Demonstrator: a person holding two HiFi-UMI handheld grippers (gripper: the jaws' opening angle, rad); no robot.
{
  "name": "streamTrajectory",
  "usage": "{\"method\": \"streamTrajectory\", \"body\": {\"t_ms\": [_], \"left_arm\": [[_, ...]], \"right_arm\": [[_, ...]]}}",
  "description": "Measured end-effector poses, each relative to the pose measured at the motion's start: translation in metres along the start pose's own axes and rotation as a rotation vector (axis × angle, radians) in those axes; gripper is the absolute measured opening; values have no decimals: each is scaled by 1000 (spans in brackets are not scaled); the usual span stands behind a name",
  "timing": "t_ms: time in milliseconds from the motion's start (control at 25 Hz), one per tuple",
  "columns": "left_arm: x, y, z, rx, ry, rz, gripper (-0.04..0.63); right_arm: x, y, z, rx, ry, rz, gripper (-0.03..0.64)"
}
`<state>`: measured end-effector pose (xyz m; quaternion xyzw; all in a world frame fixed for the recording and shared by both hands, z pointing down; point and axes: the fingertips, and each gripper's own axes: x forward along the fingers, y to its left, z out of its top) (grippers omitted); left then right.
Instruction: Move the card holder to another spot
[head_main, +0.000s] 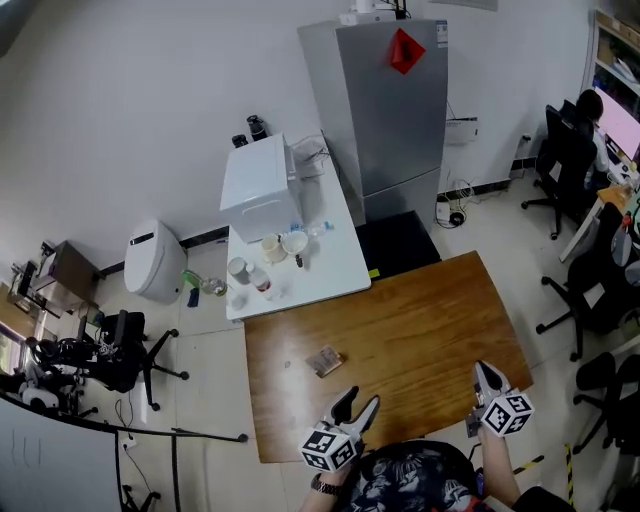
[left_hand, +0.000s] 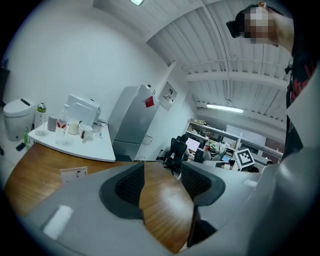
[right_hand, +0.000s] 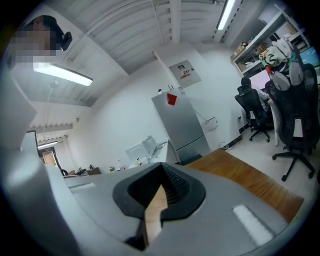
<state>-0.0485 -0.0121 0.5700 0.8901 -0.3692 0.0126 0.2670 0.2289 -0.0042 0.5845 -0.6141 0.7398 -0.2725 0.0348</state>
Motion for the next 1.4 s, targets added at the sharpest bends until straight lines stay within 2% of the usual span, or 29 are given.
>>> {"method": "streamTrajectory", "body": {"t_ms": [200,440,840,1000,1120,1400], "left_arm": [[-6,11,14,7,-52,67,235],[-11,12,16,8,-45,102,235],[-10,12,2,10,6,95,235],[-13,9,0,8,12,95,235],[-14,11,-2,4,13,103,235],[-17,13,-10,-1,23,106,235]], "right_arm": [[17,16,25,-75,-16,43,8],[21,25,29,-91,-26,61,8],[19,33,12,-79,-2,72,8],[14,43,1,-129,54,105,8],[12,43,4,-162,53,93,8],[14,39,1,-150,37,35,8]]}}
